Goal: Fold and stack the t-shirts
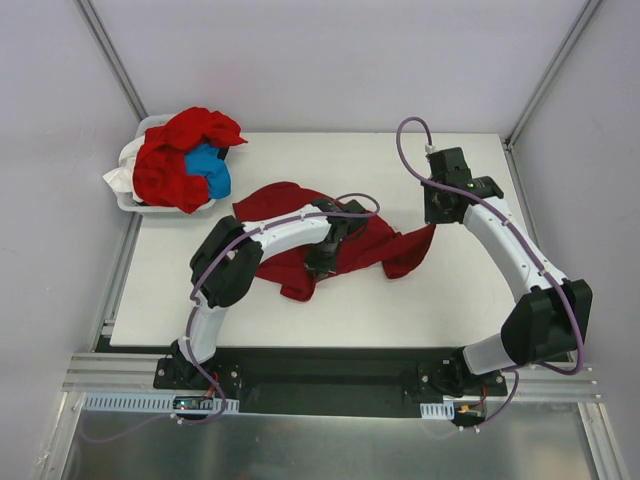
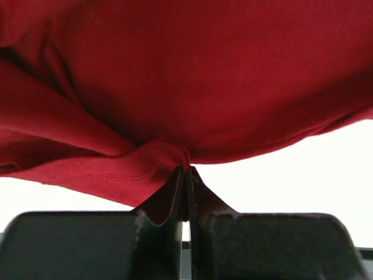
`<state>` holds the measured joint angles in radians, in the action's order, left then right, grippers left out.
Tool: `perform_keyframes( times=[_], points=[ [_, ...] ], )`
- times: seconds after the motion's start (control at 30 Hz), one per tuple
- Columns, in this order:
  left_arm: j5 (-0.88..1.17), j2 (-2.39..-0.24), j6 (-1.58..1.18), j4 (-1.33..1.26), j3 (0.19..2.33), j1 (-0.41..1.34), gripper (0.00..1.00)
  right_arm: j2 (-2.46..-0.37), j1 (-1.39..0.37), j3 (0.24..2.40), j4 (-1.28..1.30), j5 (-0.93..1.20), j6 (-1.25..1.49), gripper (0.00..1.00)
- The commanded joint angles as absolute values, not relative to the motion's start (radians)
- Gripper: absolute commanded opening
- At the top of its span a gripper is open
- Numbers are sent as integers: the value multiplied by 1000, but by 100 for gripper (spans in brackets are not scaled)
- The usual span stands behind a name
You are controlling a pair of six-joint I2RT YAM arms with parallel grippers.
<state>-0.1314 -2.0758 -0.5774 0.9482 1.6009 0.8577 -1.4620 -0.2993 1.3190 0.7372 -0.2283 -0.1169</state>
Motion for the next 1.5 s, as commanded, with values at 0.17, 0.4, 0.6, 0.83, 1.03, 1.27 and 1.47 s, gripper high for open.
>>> perform_keyframes(
  times=[0.17,0.4,0.6,0.83,1.03,1.27,1.47],
  points=[
    [-170,-1858,-624,976,1710,789,0,-1420,-296,1368,739,-220,-132,1],
    [-138,-1694,-569,913,1920,505,0,-1460,-236,1696,715,-155,-204,1],
    [-282,-1674,-652,884,2235,313,0,-1571,-173,2117,626,-83,-267,1],
    [-250,-1652,-732,787,2328,97,0,-1595,-138,2253,374,-9,-317,1],
    [-206,-1643,-701,772,2356,77,0,-1551,-121,2301,279,-14,-333,1],
    [-80,-1539,-621,773,2321,77,0,-1381,-129,2229,351,-9,-376,1],
    [-2,-1370,-566,775,2252,77,0,-1162,-137,2120,420,-9,-433,1]
  ],
)
